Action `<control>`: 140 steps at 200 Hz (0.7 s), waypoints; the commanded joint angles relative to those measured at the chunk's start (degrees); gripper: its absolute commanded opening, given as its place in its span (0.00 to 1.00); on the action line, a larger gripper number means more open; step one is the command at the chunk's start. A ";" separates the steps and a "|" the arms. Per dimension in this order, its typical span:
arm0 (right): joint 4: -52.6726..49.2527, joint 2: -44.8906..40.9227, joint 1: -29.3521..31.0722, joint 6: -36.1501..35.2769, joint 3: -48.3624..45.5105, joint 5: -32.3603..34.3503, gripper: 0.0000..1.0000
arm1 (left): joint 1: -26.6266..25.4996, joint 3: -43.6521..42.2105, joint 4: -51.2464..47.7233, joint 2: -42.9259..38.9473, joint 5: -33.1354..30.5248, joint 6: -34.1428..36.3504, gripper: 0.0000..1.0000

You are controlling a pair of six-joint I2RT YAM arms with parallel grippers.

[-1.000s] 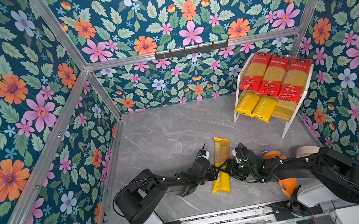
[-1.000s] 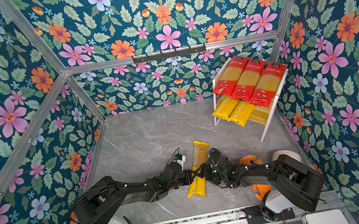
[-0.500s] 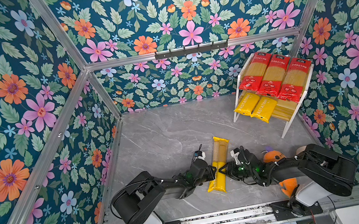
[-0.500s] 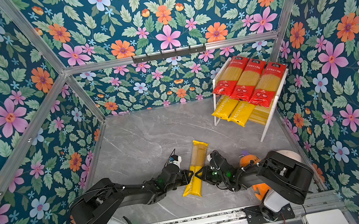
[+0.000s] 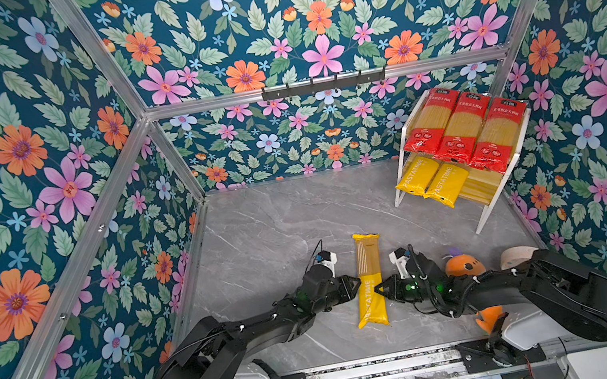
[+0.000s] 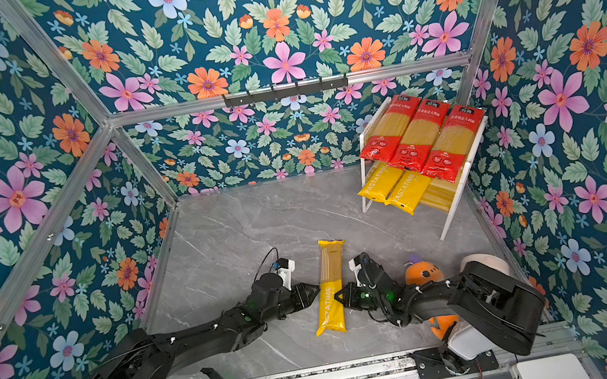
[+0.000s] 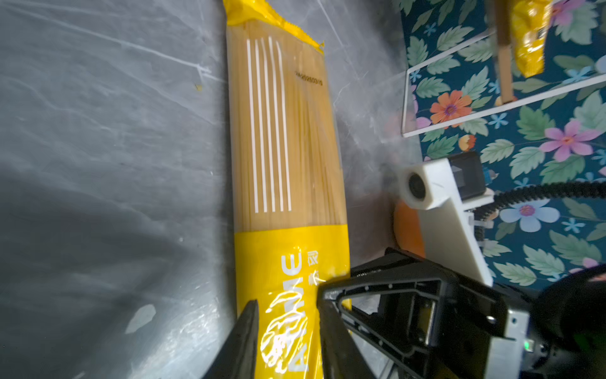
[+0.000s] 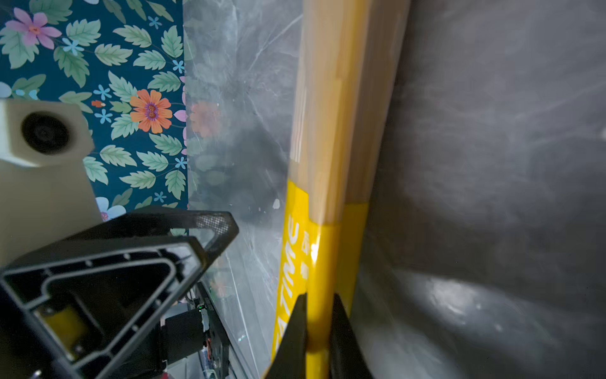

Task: Place and organize the pasta boxes and bags onto the shelf
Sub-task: 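Lift the spaghetti pack upright with both grippers, tilting its top toward the shelf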

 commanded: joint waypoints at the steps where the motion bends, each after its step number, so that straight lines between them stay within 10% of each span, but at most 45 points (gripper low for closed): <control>1: 1.67 -4.40 0.74 -9.49 0.09 1.95 0.00 | 1.81 -1.52 -0.94 -3.37 1.50 1.22 0.39; 76: -6.35 -24.97 0.98 -18.74 1.53 6.57 0.00 | 3.44 -3.63 16.58 -5.52 7.67 -2.27 0.68; 140: -9.28 -29.10 0.92 -10.74 4.17 13.82 0.00 | 1.06 -7.49 29.08 -5.97 5.58 -7.46 0.76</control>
